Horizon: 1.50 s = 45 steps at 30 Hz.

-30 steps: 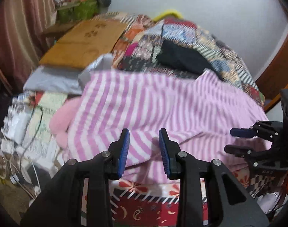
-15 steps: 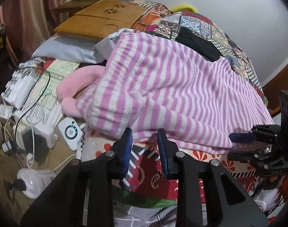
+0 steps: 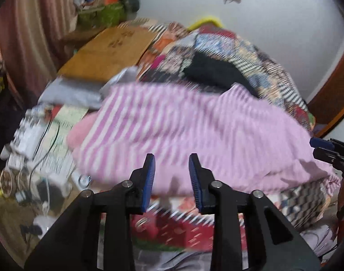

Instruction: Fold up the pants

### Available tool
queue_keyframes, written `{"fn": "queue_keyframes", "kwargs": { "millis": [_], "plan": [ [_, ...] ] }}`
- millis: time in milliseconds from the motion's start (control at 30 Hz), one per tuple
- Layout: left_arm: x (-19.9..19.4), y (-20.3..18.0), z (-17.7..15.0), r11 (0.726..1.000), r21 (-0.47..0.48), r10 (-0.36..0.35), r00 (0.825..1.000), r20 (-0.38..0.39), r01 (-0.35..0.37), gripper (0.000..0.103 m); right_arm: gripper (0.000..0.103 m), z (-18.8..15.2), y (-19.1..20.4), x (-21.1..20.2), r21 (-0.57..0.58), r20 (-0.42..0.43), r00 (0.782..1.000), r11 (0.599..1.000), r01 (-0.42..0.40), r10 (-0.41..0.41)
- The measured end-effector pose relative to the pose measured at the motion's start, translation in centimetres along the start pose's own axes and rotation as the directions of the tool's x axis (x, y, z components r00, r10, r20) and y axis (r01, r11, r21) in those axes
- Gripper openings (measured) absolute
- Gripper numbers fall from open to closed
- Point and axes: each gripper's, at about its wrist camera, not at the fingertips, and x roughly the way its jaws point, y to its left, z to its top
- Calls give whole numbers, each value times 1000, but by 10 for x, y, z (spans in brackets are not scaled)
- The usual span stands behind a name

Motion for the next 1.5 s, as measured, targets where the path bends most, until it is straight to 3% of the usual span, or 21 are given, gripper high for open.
{"fn": "queue_keyframes", "kwargs": {
  "millis": [200,300,467,600,733,800,900,1000,1067,1100,1133,1167,1233,1300,1367,1500],
  "plan": [
    [11,-49,35,996,72,-53,998,30,51,37,42,-20,-60,-55,124,65,982,978,168,-177],
    [31,-81,47,990,105,-92,996,4,91,38,42,-42,-88,-87,218,91,956,942,255,-280],
    [66,-141,56,974,163,-150,987,-65,159,38,42,-105,-140,-150,418,77,887,822,386,-456],
    [89,-195,58,951,222,-194,973,-122,217,38,44,-169,-174,-191,571,8,833,686,451,-554],
    [101,-246,56,919,277,-244,956,-166,282,38,44,-212,-190,-206,655,-50,820,601,458,-570],
    [104,-267,53,901,304,-264,947,-185,310,38,44,-222,-190,-203,663,-76,823,588,463,-562],
    [107,-297,44,875,346,-280,936,-212,340,38,45,-231,-192,-187,645,-104,834,602,471,-541],
    [111,-314,38,860,365,-285,929,-237,357,38,44,-234,-199,-169,613,-131,809,595,520,-573],
    [112,-319,34,854,382,-277,930,-243,354,38,33,-241,-206,-166,612,-125,807,596,520,-577],
    [112,-322,31,851,394,-268,933,-241,346,38,14,-239,-210,-163,610,-120,811,602,515,-572],
    [112,-323,30,850,400,-263,934,-240,342,38,7,-236,-214,-161,602,-122,811,607,518,-572],
    [112,-324,28,849,404,-259,936,-240,339,38,7,-234,-212,-165,586,-118,798,607,536,-591],
    [111,-323,27,852,404,-254,938,-237,332,38,7,-224,-209,-174,534,-104,738,588,608,-667],
    [111,-320,28,857,399,-249,940,-233,326,38,7,-216,-204,-192,518,-61,701,578,631,-710],
    [111,-318,29,862,395,-245,943,-226,318,38,7,-216,-203,-203,528,-47,690,568,631,-722],
    [110,-316,29,863,384,-257,939,-227,329,38,7,-237,-202,-201,532,-117,714,563,632,-690]
  ]
}}
